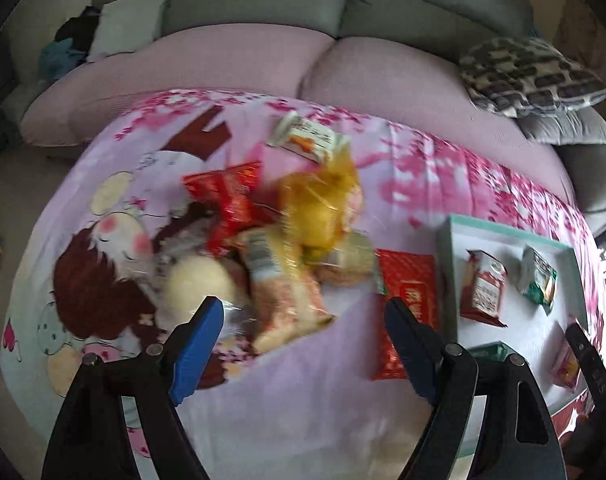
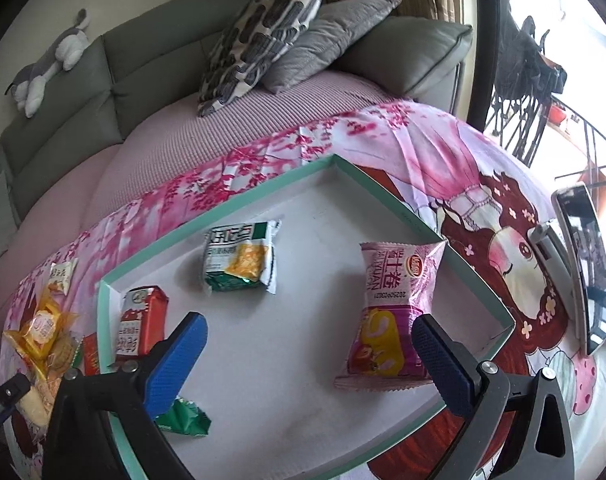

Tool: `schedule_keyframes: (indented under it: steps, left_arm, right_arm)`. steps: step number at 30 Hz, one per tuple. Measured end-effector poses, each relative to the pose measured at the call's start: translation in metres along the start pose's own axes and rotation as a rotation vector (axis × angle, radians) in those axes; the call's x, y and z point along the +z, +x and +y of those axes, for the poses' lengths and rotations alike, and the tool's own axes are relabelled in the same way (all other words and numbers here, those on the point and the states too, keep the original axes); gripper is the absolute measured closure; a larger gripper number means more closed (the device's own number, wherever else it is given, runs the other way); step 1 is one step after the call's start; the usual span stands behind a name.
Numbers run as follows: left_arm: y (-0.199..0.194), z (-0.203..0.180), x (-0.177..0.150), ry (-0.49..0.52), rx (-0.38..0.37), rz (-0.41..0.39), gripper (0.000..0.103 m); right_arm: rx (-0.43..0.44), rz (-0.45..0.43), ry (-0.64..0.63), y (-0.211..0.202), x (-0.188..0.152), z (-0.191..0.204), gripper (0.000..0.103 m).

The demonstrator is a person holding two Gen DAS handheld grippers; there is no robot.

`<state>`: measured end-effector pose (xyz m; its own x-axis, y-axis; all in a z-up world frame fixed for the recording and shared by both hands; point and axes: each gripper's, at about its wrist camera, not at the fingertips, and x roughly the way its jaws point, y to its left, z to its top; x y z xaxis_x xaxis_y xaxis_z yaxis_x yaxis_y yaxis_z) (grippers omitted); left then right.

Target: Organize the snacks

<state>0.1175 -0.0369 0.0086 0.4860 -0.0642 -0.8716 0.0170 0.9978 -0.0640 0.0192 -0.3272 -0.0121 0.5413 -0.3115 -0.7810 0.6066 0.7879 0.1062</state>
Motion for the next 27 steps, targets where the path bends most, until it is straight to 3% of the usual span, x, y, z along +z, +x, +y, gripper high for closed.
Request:
schedule_keyframes:
  steps: [7,13,27]
  left_arm:
    - [-0.009,0.052,0.010,-0.092,0.075,-0.028,0.020]
    - [-0.010,0.097,0.013,-0.189,0.137,-0.029,0.020]
    - [0.014,0.150,0.010,-0.344,0.061,0.054,0.020]
  right_arm:
    - [0.051,-0.037,-0.082,-0.017,-0.006,0.031,0.000]
    - [0.116,-0.010,-0.140,-0.026,-0.015,0.066,0.002]
    - [0.290,0.176,-0.270,-0.020,-0.046,0.171,0.002]
